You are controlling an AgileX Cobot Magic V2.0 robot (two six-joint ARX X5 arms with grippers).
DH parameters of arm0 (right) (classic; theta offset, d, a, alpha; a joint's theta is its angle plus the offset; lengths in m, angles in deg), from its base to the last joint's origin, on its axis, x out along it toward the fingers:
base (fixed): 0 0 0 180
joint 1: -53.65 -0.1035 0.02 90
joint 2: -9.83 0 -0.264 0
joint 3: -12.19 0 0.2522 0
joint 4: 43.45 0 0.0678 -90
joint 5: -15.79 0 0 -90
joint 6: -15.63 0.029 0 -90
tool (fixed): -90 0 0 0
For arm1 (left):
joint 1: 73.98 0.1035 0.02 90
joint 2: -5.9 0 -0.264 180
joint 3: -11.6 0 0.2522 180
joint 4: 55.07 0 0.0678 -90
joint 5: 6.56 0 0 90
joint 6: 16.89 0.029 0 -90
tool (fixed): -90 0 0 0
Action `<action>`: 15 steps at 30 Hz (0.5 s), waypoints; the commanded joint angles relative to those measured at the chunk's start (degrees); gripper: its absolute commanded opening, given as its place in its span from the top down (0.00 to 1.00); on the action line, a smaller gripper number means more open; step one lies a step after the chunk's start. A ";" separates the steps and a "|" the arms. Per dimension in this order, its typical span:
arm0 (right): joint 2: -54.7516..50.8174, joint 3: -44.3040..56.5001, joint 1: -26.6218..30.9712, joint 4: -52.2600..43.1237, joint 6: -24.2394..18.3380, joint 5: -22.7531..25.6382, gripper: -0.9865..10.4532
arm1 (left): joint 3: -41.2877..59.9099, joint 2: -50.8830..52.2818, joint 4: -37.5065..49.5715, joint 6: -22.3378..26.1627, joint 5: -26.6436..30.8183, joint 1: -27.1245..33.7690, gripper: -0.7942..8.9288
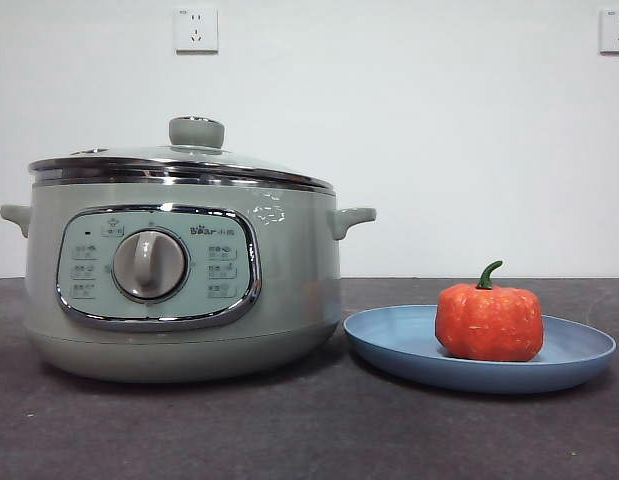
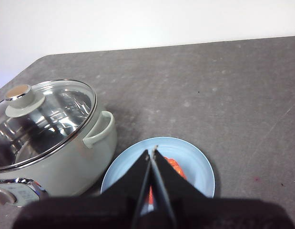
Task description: Take the pumpkin out from the steamer,put the pumpkin in the blue plate,close the lid
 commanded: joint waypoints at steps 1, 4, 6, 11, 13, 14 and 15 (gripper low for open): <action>-0.04 0.20 -0.07 -0.33 0.55 0.20 0.93 | 8.26 1.86 4.70 0.66 -0.11 3.10 0.92; -0.04 0.20 -0.07 -0.31 0.55 0.13 0.93 | 15.45 1.86 7.89 0.66 -0.07 5.09 0.92; -0.04 0.20 -0.07 -0.31 0.55 0.13 0.93 | 19.52 1.86 9.42 0.61 -0.02 5.84 0.92; -0.04 0.20 -0.07 -0.28 0.55 0.28 0.93 | 25.90 1.88 11.74 0.00 -0.09 6.14 0.92; -0.04 0.20 -0.07 -0.31 0.55 0.17 0.93 | 26.53 1.88 10.75 -1.05 -0.09 6.14 0.92; -0.04 0.20 -0.07 -0.31 0.55 0.13 0.93 | 26.53 1.88 9.92 -1.09 -0.11 6.12 0.92; -0.04 0.20 -0.07 -0.28 0.55 0.15 0.93 | 26.53 1.88 8.96 -1.07 -0.07 6.12 0.92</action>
